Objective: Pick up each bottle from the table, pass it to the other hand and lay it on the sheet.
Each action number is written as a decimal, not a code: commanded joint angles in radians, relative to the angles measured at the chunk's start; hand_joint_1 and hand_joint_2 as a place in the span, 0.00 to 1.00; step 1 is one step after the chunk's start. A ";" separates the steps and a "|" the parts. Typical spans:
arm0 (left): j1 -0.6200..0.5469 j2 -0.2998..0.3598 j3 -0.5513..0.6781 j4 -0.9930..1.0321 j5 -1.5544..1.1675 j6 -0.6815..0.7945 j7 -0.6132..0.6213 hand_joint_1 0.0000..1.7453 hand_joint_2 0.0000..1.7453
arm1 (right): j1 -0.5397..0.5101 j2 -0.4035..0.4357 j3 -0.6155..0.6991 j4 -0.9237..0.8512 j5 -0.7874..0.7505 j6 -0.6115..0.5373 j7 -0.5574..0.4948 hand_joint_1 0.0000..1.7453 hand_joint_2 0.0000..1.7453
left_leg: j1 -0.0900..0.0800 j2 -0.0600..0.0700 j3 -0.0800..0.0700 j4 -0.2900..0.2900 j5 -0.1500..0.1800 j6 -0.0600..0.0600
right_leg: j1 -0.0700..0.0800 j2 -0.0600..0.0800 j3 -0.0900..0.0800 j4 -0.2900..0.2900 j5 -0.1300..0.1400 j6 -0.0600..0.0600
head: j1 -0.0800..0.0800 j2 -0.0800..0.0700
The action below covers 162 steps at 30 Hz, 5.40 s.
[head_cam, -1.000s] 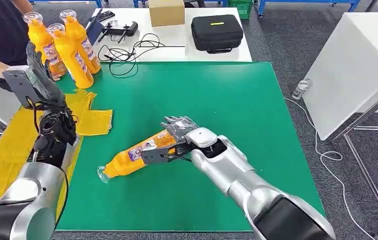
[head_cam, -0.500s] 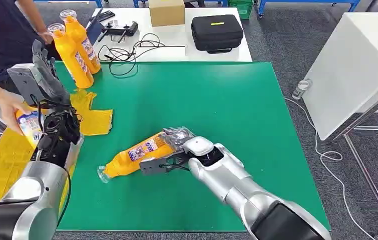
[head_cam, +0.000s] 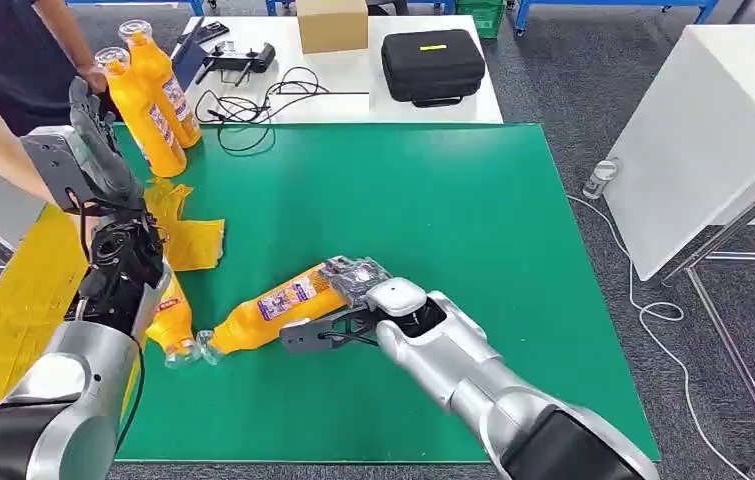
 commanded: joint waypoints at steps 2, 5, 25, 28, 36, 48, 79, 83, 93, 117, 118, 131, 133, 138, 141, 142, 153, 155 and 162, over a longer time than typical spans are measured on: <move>-0.054 -0.005 -0.013 0.039 0.008 -0.001 0.007 0.00 0.00 | -0.032 -0.002 0.008 0.040 0.003 0.009 0.008 0.00 1.00 | 0.001 -0.001 0.000 0.001 -0.001 -0.001 | 0.001 -0.002 0.001 0.000 -0.001 0.001 | 0.000 0.000; -0.057 -0.002 -0.013 0.040 0.010 -0.001 0.010 0.00 0.00 | -0.035 -0.010 0.005 0.039 0.006 0.003 0.022 0.00 1.00 | 0.000 -0.001 -0.001 0.001 0.000 0.000 | 0.000 -0.002 0.000 0.000 0.000 0.001 | 0.000 0.000; 0.077 0.113 0.058 -0.047 0.089 0.005 -0.029 0.00 0.00 | -0.300 0.014 0.082 -0.171 0.199 -0.314 0.224 0.00 1.00 | -0.001 0.008 -0.003 0.001 -0.001 -0.001 | -0.002 0.007 -0.005 0.005 0.000 0.000 | 0.000 0.000; 0.087 0.113 0.068 -0.052 0.086 0.014 -0.032 0.00 0.00 | -0.258 0.002 0.075 -0.250 0.234 -0.311 0.227 0.00 1.00 | 0.001 0.006 -0.001 0.000 -0.001 -0.001 | 0.000 0.004 -0.003 0.003 0.000 0.000 | 0.000 0.000; 0.088 0.114 0.078 -0.043 0.085 0.017 -0.032 0.00 0.00 | -0.210 0.041 0.059 -0.148 0.187 -0.267 0.120 0.00 1.00 | 0.003 0.002 -0.001 0.000 -0.001 -0.001 | 0.003 0.001 -0.001 0.001 0.000 0.001 | 0.000 0.000; 0.054 0.102 0.076 -0.012 0.079 0.032 -0.032 0.00 0.00 | -0.187 0.050 -0.006 -0.046 0.088 -0.141 0.005 0.00 1.00 | 0.003 -0.003 -0.001 0.000 -0.001 -0.002 | 0.003 -0.005 0.001 0.001 -0.002 0.001 | 0.000 0.000; 0.054 0.105 0.077 -0.032 0.068 0.035 -0.015 0.00 0.00 | -0.155 0.046 0.007 -0.055 0.056 -0.099 0.009 0.00 1.00 | 0.002 -0.001 -0.004 0.001 0.000 -0.001 | 0.002 -0.002 -0.004 0.002 0.000 0.001 | 0.000 0.000; 0.082 0.118 0.096 -0.055 0.079 0.052 -0.023 0.00 0.00 | -0.146 0.057 -0.041 -0.093 0.011 -0.202 0.055 0.00 1.00 | 0.002 -0.001 -0.004 0.000 0.000 -0.001 | 0.002 -0.001 -0.004 0.002 -0.001 0.001 | 0.000 0.000; 0.205 0.161 0.167 -0.147 0.105 0.043 -0.032 0.00 0.00 | 0.067 0.033 -0.028 -0.440 -0.292 -0.334 -0.038 0.00 1.00 | 0.003 0.000 -0.002 -0.001 0.000 -0.001 | 0.003 0.000 -0.003 0.000 -0.001 0.000 | 0.000 0.000; 0.157 0.122 0.242 -0.130 0.062 0.061 -0.021 0.00 0.00 | 0.036 0.030 0.160 -0.167 -0.221 -0.242 0.080 0.00 1.00 | 0.003 -0.003 -0.004 0.000 0.000 -0.001 | 0.003 -0.004 -0.003 0.001 -0.001 0.001 | 0.000 0.000; 0.154 0.122 0.244 -0.123 0.061 0.058 -0.024 0.00 0.00 | 0.036 0.029 0.162 -0.161 -0.216 -0.235 0.083 0.00 1.00 | 0.002 -0.002 -0.004 0.000 0.000 -0.001 | 0.003 -0.003 -0.003 0.001 -0.001 0.001 | 0.000 0.000; 0.133 0.114 0.230 -0.107 0.047 0.050 -0.014 0.00 0.00 | 0.103 -0.052 0.151 -0.143 -0.168 -0.241 0.145 0.00 1.00 | 0.003 -0.004 -0.002 0.000 0.000 -0.001 | 0.003 -0.005 -0.001 0.000 -0.002 0.001 | 0.000 0.000; 0.127 0.113 0.227 -0.102 0.046 0.050 -0.011 0.00 0.00 | 0.110 -0.057 0.150 -0.138 -0.168 -0.240 0.145 0.00 1.00 | 0.002 -0.004 -0.003 0.000 0.000 -0.001 | 0.003 -0.004 -0.003 0.000 -0.001 0.001 | 0.000 0.000; 0.127 0.115 0.227 -0.101 0.046 0.049 -0.011 0.00 0.00 | 0.109 -0.055 0.150 -0.139 -0.168 -0.239 0.145 0.00 1.00 | 0.002 -0.003 -0.003 0.000 0.000 -0.001 | 0.003 -0.004 -0.002 0.001 -0.002 0.001 | 0.000 0.000; 0.127 0.115 0.227 -0.101 0.046 0.049 -0.011 0.00 0.00 | 0.109 -0.055 0.150 -0.139 -0.168 -0.239 0.145 0.00 1.00 | 0.002 -0.002 -0.003 0.000 -0.001 -0.001 | 0.003 -0.003 -0.003 0.001 -0.002 0.001 | 0.000 0.000; 0.126 0.115 0.227 -0.099 0.046 0.049 -0.013 0.00 0.00 | 0.108 -0.054 0.147 -0.138 -0.168 -0.236 0.145 0.00 1.00 | 0.002 -0.002 -0.004 0.000 0.000 -0.001 | 0.003 -0.003 -0.004 0.001 -0.001 0.001 | 0.000 0.000; 0.108 0.108 0.207 -0.084 0.039 0.041 -0.012 0.00 0.00 | 0.193 -0.100 0.112 -0.122 -0.170 -0.250 0.177 0.00 1.00 | 0.003 -0.003 -0.003 0.000 0.000 -0.001 | 0.003 -0.004 -0.002 0.000 -0.002 0.001 | 0.000 0.000; 0.103 0.109 0.205 -0.078 0.041 0.040 -0.010 0.00 0.00 | 0.195 -0.108 0.110 -0.120 -0.165 -0.251 0.181 0.00 1.00 | 0.002 -0.003 -0.003 0.000 0.000 -0.001 | 0.003 -0.004 -0.002 0.000 -0.002 0.001 | 0.000 0.000; 0.104 0.108 0.205 -0.076 0.041 0.039 -0.010 0.00 0.00 | 0.196 -0.117 0.109 -0.117 -0.165 -0.250 0.180 0.00 1.00 | 0.002 -0.002 -0.003 0.000 0.000 -0.001 | 0.002 -0.003 -0.003 0.000 -0.001 0.001 | 0.000 0.000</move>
